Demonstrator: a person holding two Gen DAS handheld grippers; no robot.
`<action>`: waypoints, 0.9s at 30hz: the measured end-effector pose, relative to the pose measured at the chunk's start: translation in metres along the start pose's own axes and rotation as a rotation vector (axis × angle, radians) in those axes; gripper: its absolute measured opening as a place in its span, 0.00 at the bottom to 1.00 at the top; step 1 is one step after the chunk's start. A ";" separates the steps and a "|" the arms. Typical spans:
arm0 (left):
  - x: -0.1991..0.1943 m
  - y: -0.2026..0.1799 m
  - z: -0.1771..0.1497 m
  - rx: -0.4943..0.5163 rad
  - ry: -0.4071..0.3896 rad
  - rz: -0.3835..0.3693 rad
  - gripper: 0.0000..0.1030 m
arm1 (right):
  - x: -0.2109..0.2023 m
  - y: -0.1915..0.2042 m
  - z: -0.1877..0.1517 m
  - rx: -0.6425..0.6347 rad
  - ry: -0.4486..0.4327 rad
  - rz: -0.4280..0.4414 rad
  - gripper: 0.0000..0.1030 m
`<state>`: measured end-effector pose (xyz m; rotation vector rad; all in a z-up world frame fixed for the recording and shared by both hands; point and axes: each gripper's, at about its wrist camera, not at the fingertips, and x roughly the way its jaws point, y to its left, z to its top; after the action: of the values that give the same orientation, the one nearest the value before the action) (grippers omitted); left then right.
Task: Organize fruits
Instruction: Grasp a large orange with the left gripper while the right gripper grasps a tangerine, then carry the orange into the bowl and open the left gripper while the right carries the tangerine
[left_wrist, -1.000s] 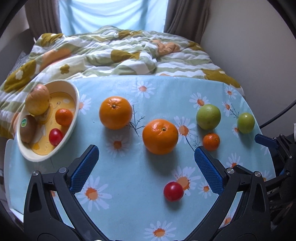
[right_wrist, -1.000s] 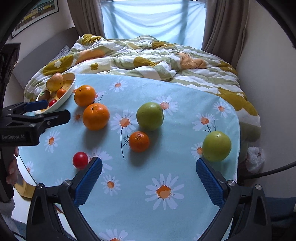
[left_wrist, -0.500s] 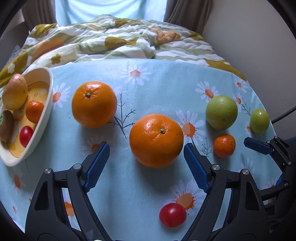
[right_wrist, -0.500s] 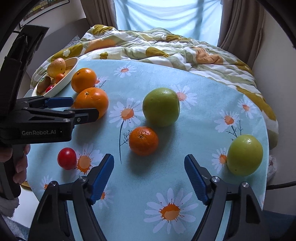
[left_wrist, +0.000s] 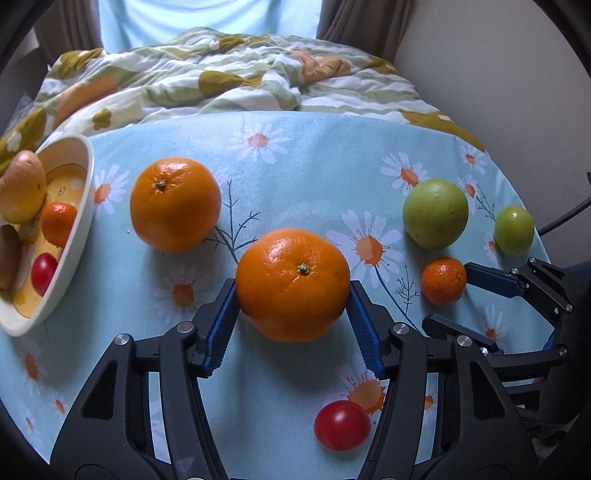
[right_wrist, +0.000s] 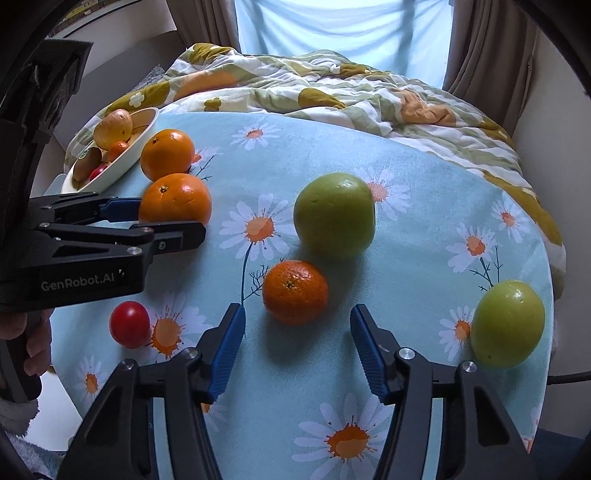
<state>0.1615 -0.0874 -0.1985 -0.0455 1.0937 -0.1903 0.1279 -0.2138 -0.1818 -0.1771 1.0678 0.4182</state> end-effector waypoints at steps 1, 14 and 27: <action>0.000 0.001 -0.001 0.000 0.000 0.003 0.63 | 0.001 0.000 0.001 0.000 -0.001 0.001 0.52; -0.010 0.015 -0.014 -0.021 -0.015 0.038 0.62 | 0.009 0.005 0.012 -0.016 -0.009 -0.006 0.38; -0.049 0.025 -0.024 -0.066 -0.054 0.035 0.62 | -0.017 0.017 0.017 -0.027 -0.044 -0.002 0.32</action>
<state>0.1213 -0.0527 -0.1695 -0.0902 1.0456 -0.1203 0.1275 -0.1966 -0.1573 -0.1927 1.0190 0.4332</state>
